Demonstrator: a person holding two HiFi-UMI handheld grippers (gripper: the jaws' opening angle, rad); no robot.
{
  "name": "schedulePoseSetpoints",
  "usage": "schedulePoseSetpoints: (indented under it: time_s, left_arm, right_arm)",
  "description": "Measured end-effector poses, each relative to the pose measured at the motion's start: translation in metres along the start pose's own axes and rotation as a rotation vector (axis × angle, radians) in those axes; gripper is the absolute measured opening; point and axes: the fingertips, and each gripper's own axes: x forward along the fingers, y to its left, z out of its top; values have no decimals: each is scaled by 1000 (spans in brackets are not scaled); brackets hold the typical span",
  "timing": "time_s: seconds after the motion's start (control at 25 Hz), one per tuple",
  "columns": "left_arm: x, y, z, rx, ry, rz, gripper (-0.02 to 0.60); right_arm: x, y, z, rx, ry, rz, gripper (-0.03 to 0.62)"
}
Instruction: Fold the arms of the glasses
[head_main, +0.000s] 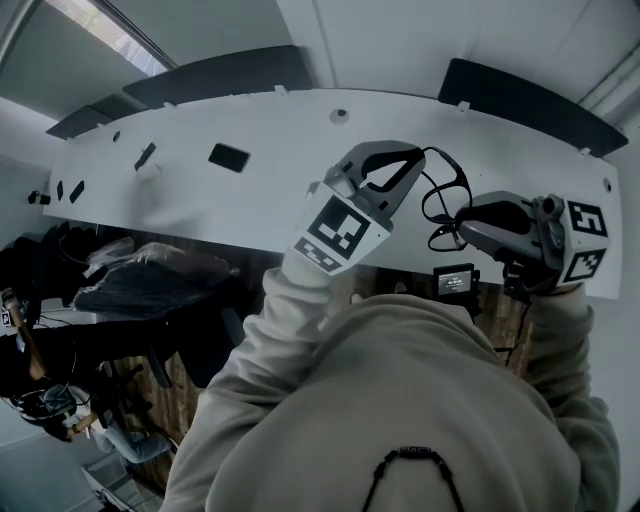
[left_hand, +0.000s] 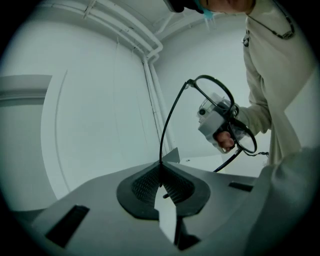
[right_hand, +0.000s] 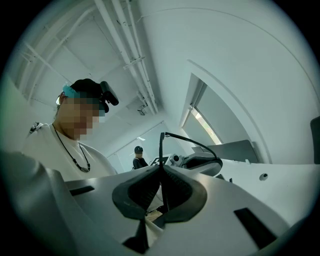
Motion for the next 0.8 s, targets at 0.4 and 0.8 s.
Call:
schedulePoseSetpoints:
  time_s: [0.4,0.8]
  left_arm:
    - [2,-13,8,-143,-81,-77,15]
    - [6,-28,18,-258,-132,-171,15]
  right_arm:
    - [-4,1,13,-71,-16,-26,38]
    - [-8,-2,25,-156,-53,-64,38]
